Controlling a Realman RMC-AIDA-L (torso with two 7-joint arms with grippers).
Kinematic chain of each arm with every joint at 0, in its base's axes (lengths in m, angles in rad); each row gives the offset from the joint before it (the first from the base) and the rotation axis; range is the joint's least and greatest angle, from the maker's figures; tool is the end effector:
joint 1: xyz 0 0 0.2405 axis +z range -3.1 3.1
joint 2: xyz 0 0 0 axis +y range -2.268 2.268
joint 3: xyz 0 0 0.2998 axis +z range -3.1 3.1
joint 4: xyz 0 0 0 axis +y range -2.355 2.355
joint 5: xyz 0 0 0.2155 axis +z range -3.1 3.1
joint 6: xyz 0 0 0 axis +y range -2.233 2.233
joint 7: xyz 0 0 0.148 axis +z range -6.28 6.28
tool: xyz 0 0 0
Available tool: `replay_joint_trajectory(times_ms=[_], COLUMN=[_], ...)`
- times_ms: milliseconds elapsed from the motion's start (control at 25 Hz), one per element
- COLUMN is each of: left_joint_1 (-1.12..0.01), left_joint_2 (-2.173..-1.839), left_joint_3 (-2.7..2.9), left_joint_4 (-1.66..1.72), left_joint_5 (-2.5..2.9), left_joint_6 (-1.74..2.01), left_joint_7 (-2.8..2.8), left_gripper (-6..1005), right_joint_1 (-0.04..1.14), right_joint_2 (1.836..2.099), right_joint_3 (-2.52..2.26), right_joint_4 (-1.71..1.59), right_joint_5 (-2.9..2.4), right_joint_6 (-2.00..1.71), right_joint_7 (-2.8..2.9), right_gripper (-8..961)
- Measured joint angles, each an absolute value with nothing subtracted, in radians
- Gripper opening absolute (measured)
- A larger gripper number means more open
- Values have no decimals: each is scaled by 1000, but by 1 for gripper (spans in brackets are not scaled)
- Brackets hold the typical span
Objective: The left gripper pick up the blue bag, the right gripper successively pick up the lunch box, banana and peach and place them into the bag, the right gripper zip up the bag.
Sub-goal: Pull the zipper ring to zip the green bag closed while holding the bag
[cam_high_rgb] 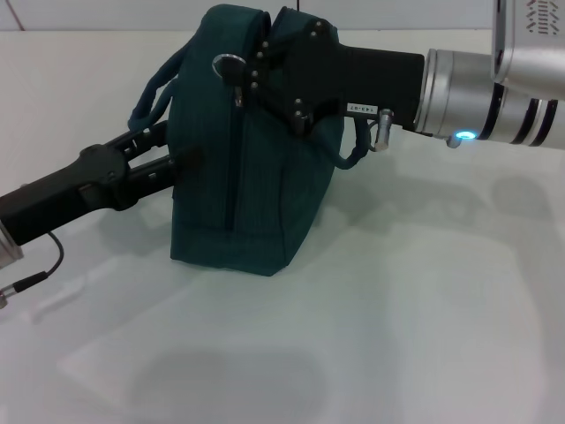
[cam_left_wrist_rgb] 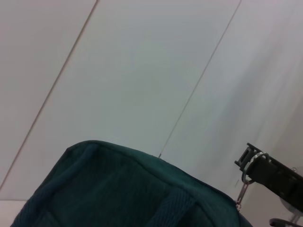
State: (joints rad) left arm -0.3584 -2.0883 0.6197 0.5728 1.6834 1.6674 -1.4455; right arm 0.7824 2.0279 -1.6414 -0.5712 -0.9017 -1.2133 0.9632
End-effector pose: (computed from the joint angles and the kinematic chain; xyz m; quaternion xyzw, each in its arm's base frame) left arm -0.3242 0.3077 -0.0025 -0.8329 -0.3204 -0.4190 0.1677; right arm 0.1185 0.4120 -0.0816 -0.9186 -0.0464 0.3734 0.1209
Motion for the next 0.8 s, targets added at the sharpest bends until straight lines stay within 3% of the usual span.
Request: replay_joint_trajectory(times_ms=[400, 800], left_joint_1=[-367, -370], left_joint_2=[-2089, -2089], left_joint_3=[620, 647], left_joint_4=[563, 563], left_joint_5=[1686, 1686], left_joint_6=[1640, 1645], left_joint_7=[-1431, -1408], left_gripper=[794, 394], right_joint_1=[777, 774], right_joint_2=[2028, 2028], right_joint_3=[-1641, -1640], right_joint_4=[-573, -572], right_joint_5=[-902, -900], right_joint_6=[-1216, -1219], right_joint_7=[963, 968], right_gripper=[62, 65])
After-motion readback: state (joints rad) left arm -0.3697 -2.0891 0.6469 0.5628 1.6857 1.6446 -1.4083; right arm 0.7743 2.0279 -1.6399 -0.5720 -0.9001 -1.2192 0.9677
